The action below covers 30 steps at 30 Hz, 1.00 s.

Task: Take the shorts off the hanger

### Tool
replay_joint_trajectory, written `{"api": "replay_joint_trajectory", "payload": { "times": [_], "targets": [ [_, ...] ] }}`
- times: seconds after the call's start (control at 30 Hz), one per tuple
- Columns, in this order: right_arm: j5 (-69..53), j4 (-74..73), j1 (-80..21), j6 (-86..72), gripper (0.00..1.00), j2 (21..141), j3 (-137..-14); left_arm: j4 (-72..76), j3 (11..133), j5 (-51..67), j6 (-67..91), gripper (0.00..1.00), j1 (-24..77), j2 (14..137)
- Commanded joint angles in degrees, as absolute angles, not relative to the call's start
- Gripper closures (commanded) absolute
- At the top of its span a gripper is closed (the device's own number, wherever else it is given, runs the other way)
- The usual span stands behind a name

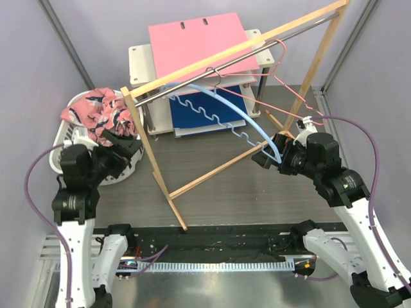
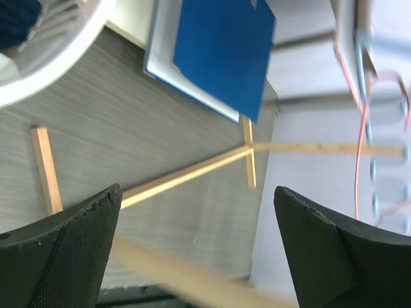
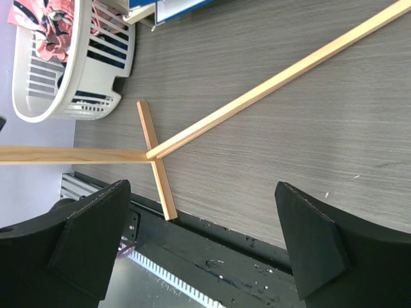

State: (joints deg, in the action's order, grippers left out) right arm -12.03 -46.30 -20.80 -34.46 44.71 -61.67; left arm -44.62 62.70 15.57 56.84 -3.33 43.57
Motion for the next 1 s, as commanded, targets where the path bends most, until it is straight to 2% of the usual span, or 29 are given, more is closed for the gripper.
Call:
{"api": "replay_joint_trajectory", "payload": {
  "times": [0.0,0.17,0.4,0.57,0.73,0.83,0.97],
  "targets": [
    [-13.7,-43.2,-21.1,-36.1,0.0,43.5,-58.8,-43.9,53.4,26.8,47.5,0.0,-3.3,34.0],
    [-15.0,-36.5,-21.1,-43.0,0.0,42.1,-52.0,-39.9,43.8,39.8,52.3,0.0,-3.3,26.0],
    [-13.4,-26.7,-21.1,-52.9,0.0,37.6,-39.3,-30.3,28.2,52.1,62.9,0.0,-3.3,13.6],
    [-13.4,-22.1,-21.1,-57.4,0.0,32.9,-32.1,-31.5,24.0,48.6,66.4,0.0,-3.2,4.5],
    [-16.6,-15.6,-21.0,-63.6,0.01,29.9,-23.0,-25.7,19.8,44.8,73.2,0.0,-3.3,-1.5],
    [-19.4,-8.2,-21.1,-65.4,0.0,27.9,-16.6,-24.9,19.2,44.7,69.9,0.0,-3.2,-1.8],
    [-16.4,-5.0,-21.0,-68.0,0.0,20.1,-8.5,-23.5,16.5,43.5,66.6,0.0,-3.3,-2.6]
  ]
}}
